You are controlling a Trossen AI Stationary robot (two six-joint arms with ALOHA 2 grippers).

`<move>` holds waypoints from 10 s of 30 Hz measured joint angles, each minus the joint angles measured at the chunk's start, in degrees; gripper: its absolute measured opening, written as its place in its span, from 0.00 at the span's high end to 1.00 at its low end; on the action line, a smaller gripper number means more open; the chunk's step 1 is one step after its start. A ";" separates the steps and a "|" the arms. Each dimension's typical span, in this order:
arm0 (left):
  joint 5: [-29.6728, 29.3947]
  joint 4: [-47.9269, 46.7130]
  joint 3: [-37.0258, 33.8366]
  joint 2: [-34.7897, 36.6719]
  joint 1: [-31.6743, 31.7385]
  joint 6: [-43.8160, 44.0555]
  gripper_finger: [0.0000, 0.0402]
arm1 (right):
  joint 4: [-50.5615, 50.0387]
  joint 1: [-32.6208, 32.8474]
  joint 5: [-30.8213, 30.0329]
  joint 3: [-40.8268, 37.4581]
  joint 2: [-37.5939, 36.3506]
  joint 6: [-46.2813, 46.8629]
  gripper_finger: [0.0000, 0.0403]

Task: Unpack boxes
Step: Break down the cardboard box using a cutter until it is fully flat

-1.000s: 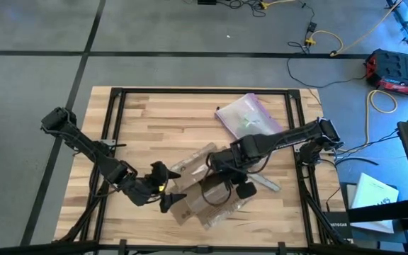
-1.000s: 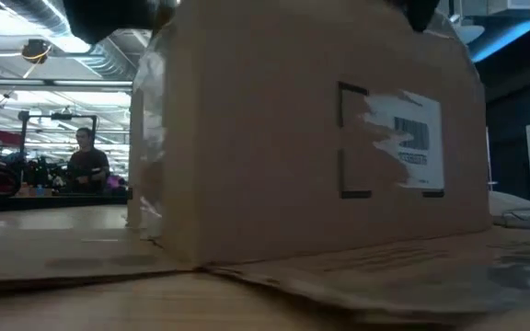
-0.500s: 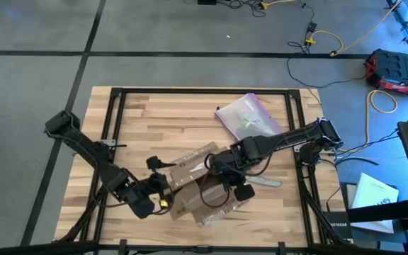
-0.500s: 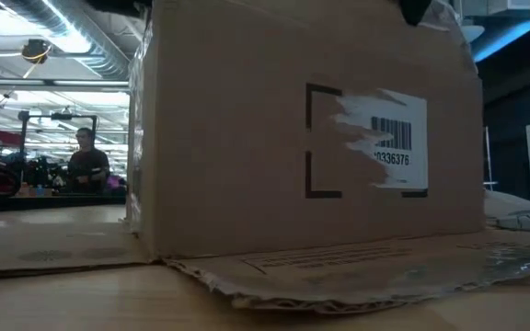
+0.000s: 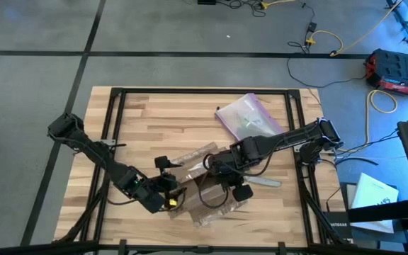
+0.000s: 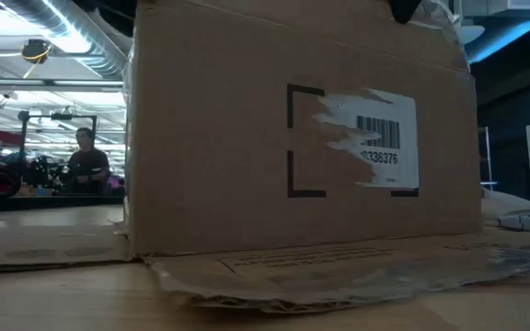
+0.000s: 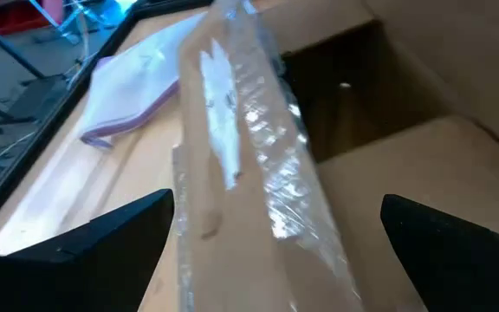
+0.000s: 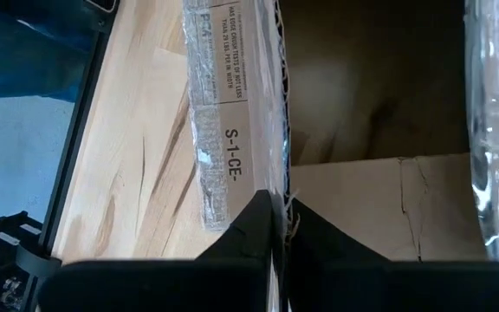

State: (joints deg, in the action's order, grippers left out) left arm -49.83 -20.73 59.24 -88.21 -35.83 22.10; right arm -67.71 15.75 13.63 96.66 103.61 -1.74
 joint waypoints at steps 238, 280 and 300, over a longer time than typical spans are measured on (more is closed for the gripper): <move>41.82 -15.17 18.93 2.75 26.34 -30.26 0.14 | 3.30 -12.90 -41.47 0.07 -3.41 11.72 1.00; 47.56 -8.14 0.66 4.06 38.24 -22.50 0.22 | 3.18 -12.90 -40.79 -0.02 -3.41 8.45 1.00; 61.25 2.21 2.23 5.34 35.20 -21.84 0.22 | 5.29 -12.92 -41.56 0.09 -3.50 7.41 1.00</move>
State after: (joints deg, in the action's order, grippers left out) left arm 11.42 -18.52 61.47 -82.88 -0.63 0.26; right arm -62.42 2.83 -27.92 96.75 100.12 5.67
